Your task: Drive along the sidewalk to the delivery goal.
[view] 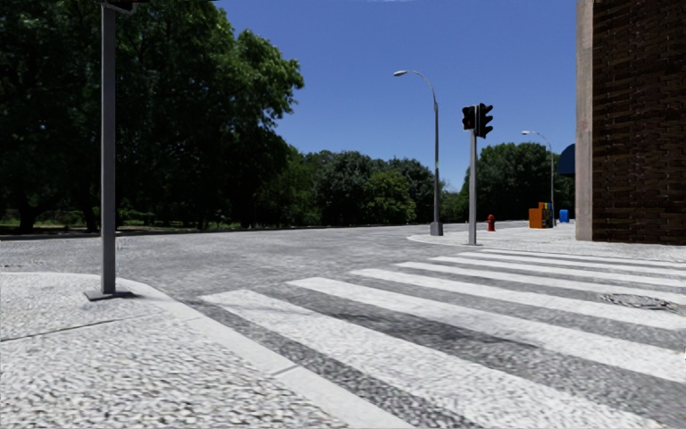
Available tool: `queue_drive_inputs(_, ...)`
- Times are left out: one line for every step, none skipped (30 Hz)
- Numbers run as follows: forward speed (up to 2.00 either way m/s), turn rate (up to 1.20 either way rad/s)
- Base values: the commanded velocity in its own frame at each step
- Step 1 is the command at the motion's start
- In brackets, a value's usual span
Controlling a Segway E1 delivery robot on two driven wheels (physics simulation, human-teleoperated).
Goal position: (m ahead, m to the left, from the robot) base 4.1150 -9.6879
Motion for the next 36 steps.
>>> queue_drive_inputs(2.0, -0.62)
queue_drive_inputs(1.98, -0.62)
queue_drive_inputs(1.94, -0.62)
queue_drive_inputs(1.85, -0.62)
queue_drive_inputs(1.82, -0.62)
queue_drive_inputs(1.8, -0.62)
queue_drive_inputs(1.8, -0.62)
queue_drive_inputs(1.79, -0.62)
queue_drive_inputs(1.78, -0.62)
queue_drive_inputs(1.76, -0.62)
queue_drive_inputs(1.76, -0.62)
queue_drive_inputs(1.73, -0.62)
queue_drive_inputs(1.67, -0.62)
queue_drive_inputs(1.65, -0.62)
queue_drive_inputs(1.65, -0.62)
queue_drive_inputs(1.64, -0.62)
queue_drive_inputs(1.64, -0.62)
queue_drive_inputs(1.64, -0.62)
queue_drive_inputs(1.64, -0.62)
queue_drive_inputs(1.63, -0.62)
queue_drive_inputs(1.59, -0.62)
queue_drive_inputs(1.59, -0.62)
queue_drive_inputs(1.56, -0.61)
queue_drive_inputs(1.55, -0.61)
queue_drive_inputs(1.54, -0.61)
queue_drive_inputs(1.54, -0.61)
queue_drive_inputs(1.54, -0.61)
queue_drive_inputs(1.54, -0.61)
queue_drive_inputs(1.54, -0.61)
queue_drive_inputs(1.54, -0.61)
queue_drive_inputs(1.54, -0.61)
queue_drive_inputs(1.53, -0.6)
queue_drive_inputs(1.53, -0.6)
queue_drive_inputs(1.51, -0.6)
queue_drive_inputs(1.47, -0.58)
queue_drive_inputs(1.47, -0.58)
